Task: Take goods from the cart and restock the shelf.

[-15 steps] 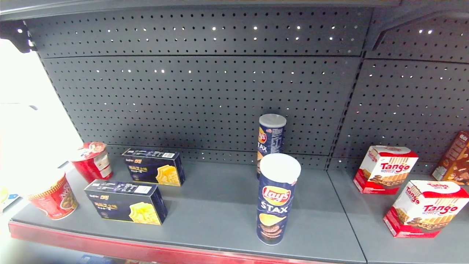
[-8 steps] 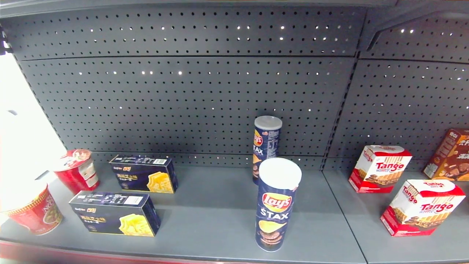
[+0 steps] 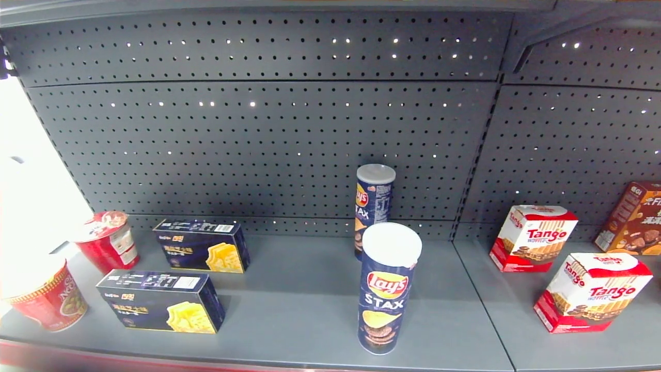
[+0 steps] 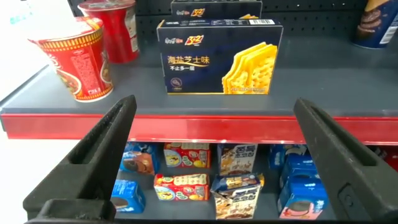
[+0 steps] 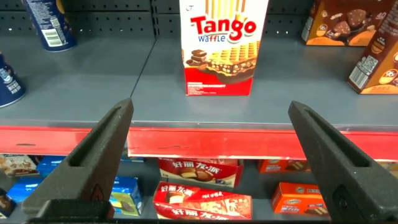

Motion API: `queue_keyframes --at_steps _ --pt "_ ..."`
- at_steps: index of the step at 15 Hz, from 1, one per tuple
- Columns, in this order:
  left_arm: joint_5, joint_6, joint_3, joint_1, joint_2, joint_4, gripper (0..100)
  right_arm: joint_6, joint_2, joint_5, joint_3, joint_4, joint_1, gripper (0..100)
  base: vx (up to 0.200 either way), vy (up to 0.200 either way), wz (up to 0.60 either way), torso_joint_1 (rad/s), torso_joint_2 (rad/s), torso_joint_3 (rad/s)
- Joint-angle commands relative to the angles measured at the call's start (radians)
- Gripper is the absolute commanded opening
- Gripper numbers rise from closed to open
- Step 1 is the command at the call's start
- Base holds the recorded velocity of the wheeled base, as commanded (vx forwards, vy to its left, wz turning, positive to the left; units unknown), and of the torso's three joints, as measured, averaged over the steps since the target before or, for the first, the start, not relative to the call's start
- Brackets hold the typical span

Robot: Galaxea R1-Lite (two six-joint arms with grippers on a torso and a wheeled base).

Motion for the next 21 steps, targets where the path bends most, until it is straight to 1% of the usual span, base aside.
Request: queue_keyframes --at_steps 1,6,7,9,13,15,21 --pt "0.0 0.0 0.0 0.0 0.0 0.0 100 -0.001 0.001 0.0 0.0 0.0 0.0 100 0.0 0.0 0.0 0.0 0.0 0.0" --pt "-0.003 0.006 0.0 0.0 0.0 0.0 100 0.0 0.001 0.0 0.0 0.0 0.0 100 0.0 0.0 0.0 0.0 0.0 0.0" --pt "-0.003 0.003 0.0 0.0 0.0 0.0 100 0.0 0.001 0.0 0.0 0.0 0.0 100 0.0 0.0 0.0 0.0 0.0 0.0" --pt "-0.002 0.0 0.0 0.0 0.0 0.0 100 0.0 0.001 0.0 0.0 0.0 0.0 100 -0.2 0.0 0.0 0.0 0.0 0.002" --pt "-0.002 0.003 0.0 0.0 0.0 0.0 100 -0.001 0.001 0.0 0.0 0.0 0.0 100 0.0 0.0 0.0 0.0 0.0 0.0" --pt "-0.002 0.001 0.0 0.0 0.0 0.0 100 -0.001 0.001 0.0 0.0 0.0 0.0 100 0.0 0.0 -0.6 0.017 0.01 0.002" --pt "0.0 0.0 0.0 0.0 0.0 0.0 100 0.0 0.001 0.0 0.0 0.0 0.0 100 0.0 0.0 0.0 0.0 0.0 0.0"
